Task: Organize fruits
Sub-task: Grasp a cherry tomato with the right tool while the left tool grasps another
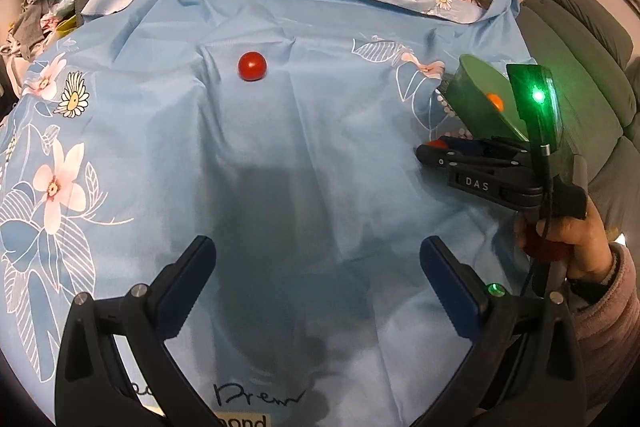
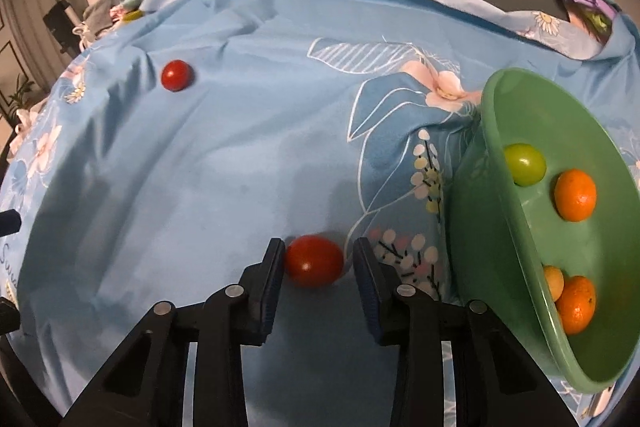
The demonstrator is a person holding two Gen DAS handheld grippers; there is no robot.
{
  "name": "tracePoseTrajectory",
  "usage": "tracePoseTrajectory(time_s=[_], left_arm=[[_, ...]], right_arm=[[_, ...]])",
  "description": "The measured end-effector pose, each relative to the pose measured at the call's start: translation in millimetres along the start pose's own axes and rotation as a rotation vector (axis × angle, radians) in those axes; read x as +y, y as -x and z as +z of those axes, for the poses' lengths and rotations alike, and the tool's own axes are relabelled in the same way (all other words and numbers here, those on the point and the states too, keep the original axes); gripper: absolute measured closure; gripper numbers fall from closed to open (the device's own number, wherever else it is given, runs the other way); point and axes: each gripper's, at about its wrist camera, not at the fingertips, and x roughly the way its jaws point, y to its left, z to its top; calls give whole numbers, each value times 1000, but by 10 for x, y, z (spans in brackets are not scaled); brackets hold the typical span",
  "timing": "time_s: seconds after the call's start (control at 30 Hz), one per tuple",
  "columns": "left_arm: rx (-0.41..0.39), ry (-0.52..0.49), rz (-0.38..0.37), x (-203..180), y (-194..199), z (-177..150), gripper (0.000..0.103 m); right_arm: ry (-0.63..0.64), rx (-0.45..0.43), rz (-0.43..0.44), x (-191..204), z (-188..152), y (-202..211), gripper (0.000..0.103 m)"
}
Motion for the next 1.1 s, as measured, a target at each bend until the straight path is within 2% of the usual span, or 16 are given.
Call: tracePoseTrajectory(time_s=[0.07,0.2,0.37,0.57,0.73,0.83,0.97,1.1], left_arm=[[3,7,1,15,-27,21,1],[3,10,7,32,-60,86,1],[-18,61,9,126,-100,262,1],[-33,88,105,216,-265,630,3],[-14,65,180,259,-547,991,10],[27,77,204,317,-814,1200,30],[58,78,265,388,-1087,1393,30],[84,83,288,467,-1248,1506,31]], right_arm=[[5,6,12,-13,17,-18,73],[15,7,24,-18,54,-35,74],[-7,-35,108,6,171,31,74],[-36,-86,190,40,506,-17,74],[-70,-117,245,12,582,-32,74],[-94,-122,273,-42,582,-67,74],[-110,-140,311,-107,561,-51,74],[-113,-149,334,-151,544,-47,74]])
